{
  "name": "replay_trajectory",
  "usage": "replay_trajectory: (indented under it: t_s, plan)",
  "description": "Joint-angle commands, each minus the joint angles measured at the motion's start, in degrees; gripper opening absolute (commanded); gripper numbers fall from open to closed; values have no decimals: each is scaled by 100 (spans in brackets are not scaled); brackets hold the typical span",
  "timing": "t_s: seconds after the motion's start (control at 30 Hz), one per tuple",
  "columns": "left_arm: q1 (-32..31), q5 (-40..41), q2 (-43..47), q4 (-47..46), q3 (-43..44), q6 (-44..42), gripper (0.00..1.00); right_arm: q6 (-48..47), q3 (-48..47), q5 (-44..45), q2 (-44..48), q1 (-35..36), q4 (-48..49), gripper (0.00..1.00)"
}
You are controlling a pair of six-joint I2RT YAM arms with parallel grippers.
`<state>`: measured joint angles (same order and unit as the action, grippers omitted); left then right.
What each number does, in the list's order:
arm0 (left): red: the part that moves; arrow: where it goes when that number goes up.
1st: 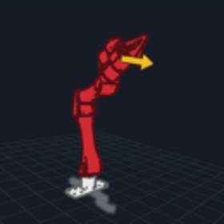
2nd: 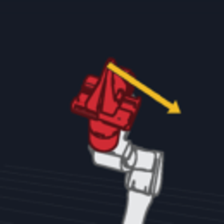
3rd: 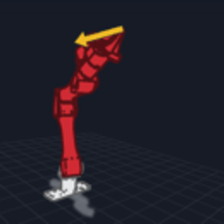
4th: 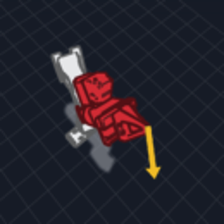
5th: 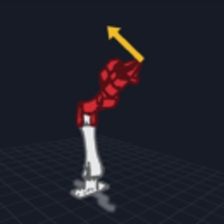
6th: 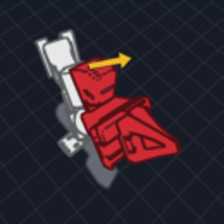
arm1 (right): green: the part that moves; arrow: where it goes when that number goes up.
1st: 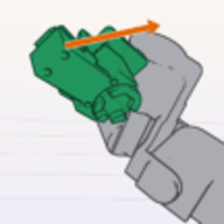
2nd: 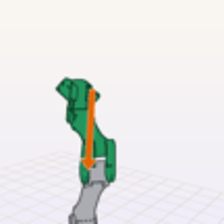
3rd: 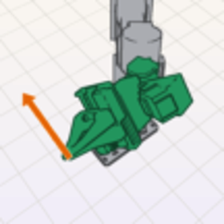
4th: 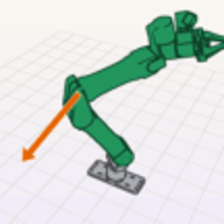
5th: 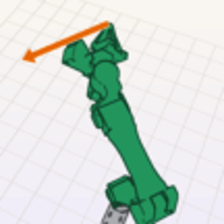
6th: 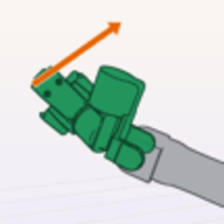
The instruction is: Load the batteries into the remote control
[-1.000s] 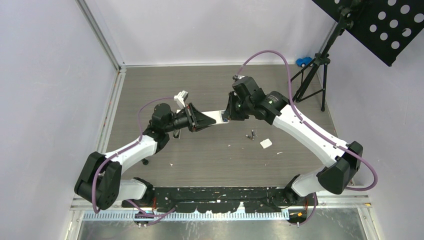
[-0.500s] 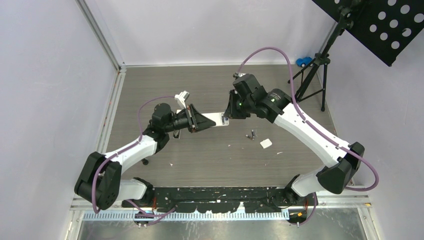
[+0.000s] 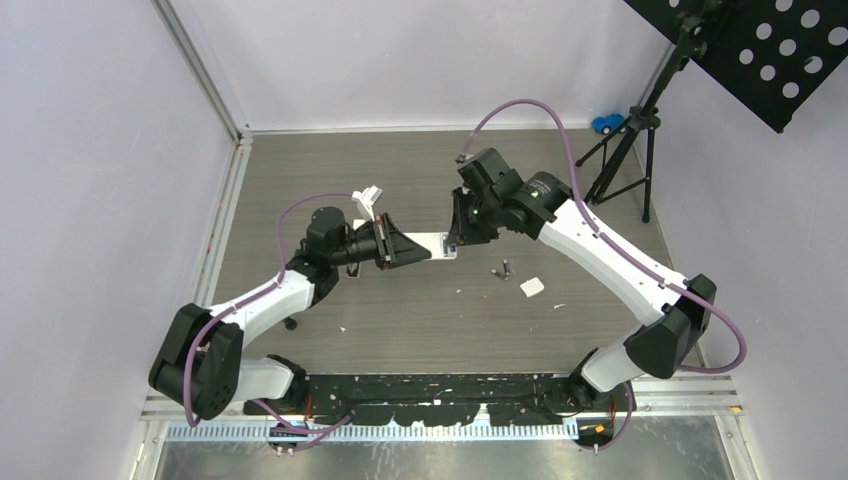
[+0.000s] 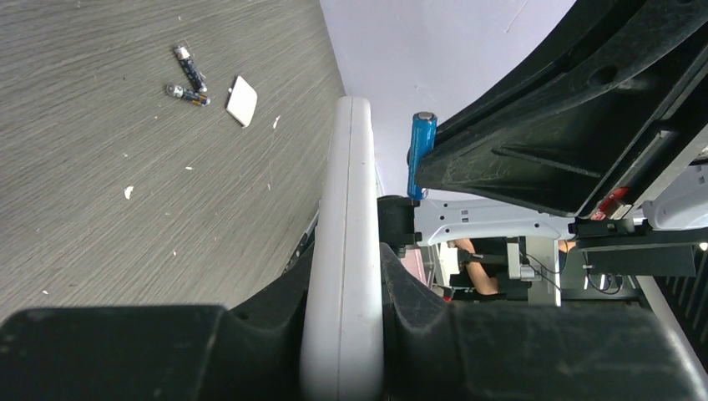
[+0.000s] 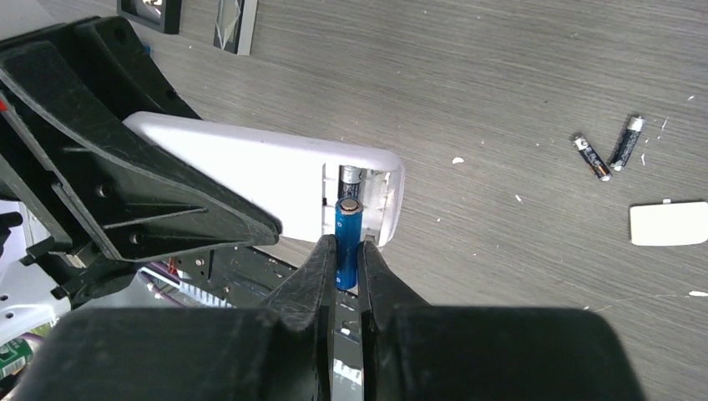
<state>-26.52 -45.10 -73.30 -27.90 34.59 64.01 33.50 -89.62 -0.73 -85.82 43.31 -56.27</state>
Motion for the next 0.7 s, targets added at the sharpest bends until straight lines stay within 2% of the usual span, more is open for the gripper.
replay_trajectory:
  t_s: [0.0, 0.67]
  plan:
    - [-11, -93, 73, -265, 195, 55, 0, -50, 42, -144, 55, 61, 32, 8]
    - [-11, -146, -74, -696, 178, 423, 0, -231, 344, 47, 49, 80, 358, 13]
